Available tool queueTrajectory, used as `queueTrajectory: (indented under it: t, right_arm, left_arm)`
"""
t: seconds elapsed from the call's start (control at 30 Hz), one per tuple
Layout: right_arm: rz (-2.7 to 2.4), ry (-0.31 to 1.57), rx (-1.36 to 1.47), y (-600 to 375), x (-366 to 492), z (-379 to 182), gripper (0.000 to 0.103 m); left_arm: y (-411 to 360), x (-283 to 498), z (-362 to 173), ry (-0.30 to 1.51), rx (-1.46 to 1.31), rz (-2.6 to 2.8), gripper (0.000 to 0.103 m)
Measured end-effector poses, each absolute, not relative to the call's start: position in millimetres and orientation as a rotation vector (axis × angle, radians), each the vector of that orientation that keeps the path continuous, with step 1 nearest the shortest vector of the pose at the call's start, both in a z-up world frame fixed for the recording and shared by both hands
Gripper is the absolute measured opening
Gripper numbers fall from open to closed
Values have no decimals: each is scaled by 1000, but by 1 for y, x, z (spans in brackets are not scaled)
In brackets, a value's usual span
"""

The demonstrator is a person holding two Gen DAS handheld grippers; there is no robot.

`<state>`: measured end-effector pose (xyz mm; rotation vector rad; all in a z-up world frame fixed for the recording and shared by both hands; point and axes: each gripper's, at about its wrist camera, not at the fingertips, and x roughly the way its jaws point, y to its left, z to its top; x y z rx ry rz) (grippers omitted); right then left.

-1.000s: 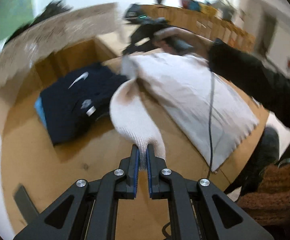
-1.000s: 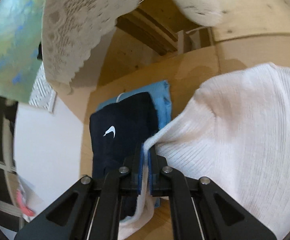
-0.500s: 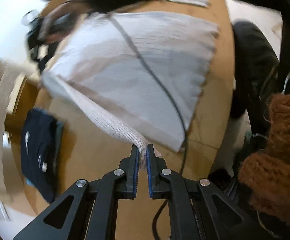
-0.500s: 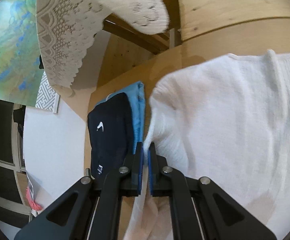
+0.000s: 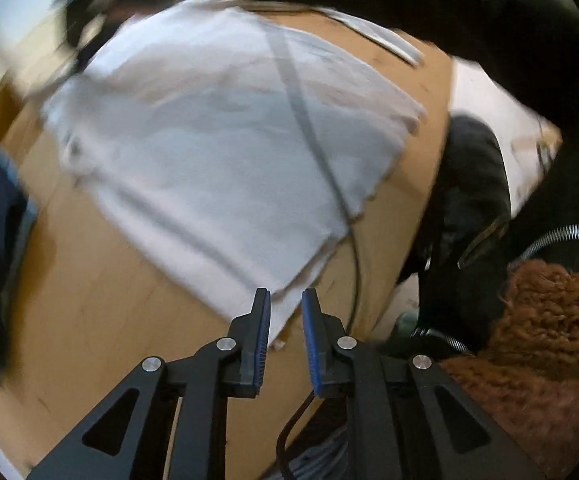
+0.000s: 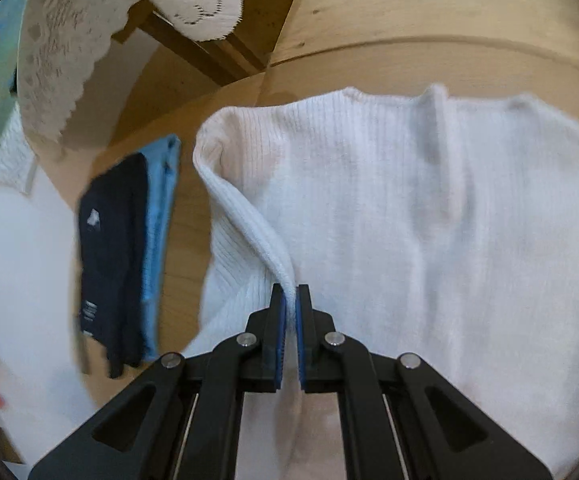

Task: Fold clothes

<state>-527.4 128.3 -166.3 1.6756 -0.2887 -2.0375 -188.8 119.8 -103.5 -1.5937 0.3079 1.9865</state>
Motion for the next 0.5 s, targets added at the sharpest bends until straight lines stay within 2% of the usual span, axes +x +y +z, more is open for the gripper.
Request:
queueTrajectory:
  t: [0.2,0.37,0.5]
  right_arm:
    - [-2102,-189,1610,130,-508,-137,6]
    - [-2144,-64,1626,141,-497,-138,6]
    - [-2218,-30,1644,158,-500,-146,6]
  left_arm:
    - [94,-207,-125,107,-1623,2037,15]
    - [107,-227,-137,103,-1577,2009,15]
    - [116,-243,-151,174,-1578,1997,15]
